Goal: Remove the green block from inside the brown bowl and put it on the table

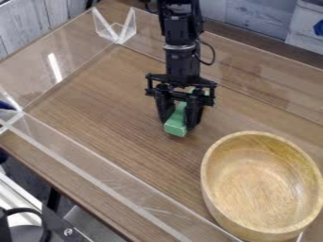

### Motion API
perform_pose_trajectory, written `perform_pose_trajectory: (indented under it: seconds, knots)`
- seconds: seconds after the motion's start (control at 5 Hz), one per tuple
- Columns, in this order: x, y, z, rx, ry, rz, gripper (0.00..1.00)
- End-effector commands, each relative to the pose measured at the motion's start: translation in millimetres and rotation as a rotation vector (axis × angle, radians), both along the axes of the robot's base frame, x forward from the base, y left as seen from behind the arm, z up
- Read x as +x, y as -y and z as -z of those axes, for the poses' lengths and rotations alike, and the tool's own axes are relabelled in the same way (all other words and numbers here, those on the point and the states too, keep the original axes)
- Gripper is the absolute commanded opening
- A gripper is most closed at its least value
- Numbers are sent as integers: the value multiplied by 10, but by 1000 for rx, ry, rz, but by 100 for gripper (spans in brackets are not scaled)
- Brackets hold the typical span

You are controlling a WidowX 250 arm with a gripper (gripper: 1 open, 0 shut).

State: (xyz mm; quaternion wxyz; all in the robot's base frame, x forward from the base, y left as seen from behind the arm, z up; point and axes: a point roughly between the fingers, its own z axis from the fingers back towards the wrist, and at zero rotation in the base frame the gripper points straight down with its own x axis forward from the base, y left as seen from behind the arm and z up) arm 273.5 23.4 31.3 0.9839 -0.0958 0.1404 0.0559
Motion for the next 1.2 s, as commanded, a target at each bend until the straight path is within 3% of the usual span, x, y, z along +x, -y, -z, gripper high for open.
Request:
perform_pose_trajectory:
  seconds: [0.0, 0.2, 0.4, 0.6, 1.0]
  knots:
    - [123, 19, -253, 15, 92, -5, 0]
    - [136, 51, -377, 21, 131, -15, 0]
    - [76, 23, -594, -7, 184, 47, 0]
    - [-68, -35, -586, -13, 186, 129, 0]
    - [-524, -529, -368, 118, 183, 9, 0]
